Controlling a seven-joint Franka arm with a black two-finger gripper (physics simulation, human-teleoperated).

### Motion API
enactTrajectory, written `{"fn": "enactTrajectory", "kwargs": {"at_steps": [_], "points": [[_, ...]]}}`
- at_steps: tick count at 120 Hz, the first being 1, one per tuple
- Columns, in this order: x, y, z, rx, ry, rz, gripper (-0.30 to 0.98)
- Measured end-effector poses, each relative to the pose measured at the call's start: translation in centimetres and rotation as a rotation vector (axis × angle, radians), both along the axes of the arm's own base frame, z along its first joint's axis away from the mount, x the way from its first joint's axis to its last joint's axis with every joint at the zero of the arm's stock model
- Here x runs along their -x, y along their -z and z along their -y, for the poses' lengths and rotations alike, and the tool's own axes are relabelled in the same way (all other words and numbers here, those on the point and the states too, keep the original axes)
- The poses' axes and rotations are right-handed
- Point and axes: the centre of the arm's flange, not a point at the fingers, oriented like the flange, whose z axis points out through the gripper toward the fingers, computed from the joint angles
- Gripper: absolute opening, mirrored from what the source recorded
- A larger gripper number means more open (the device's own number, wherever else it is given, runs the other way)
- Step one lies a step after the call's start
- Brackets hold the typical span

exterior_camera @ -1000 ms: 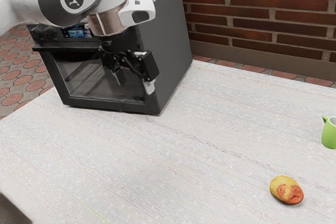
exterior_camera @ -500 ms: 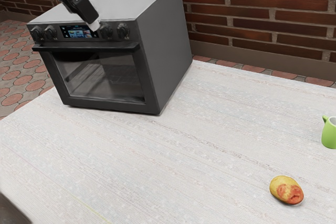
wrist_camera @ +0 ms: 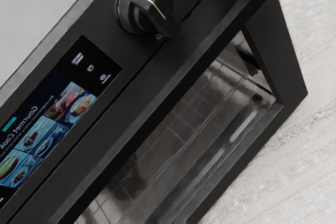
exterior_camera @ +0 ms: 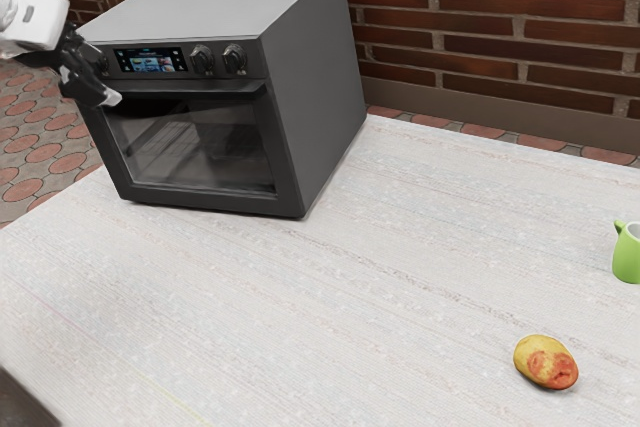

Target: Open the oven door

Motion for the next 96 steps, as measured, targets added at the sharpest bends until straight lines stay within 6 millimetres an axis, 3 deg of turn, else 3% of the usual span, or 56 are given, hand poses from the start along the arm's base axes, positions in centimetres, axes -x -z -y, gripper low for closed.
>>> {"fn": "enactTrajectory", "kwargs": {"at_steps": [17, 56, 96], "points": [[-0.3, 0.5, -0.3, -0.095, 0.099, -0.01, 0.69], [-3.4, 4.3, -1.6, -0.245, 0.287, -0.102, 0.69], [-6.0, 5.8, -1.8, -0.343, 0.409, -0.145, 0.69]]}}
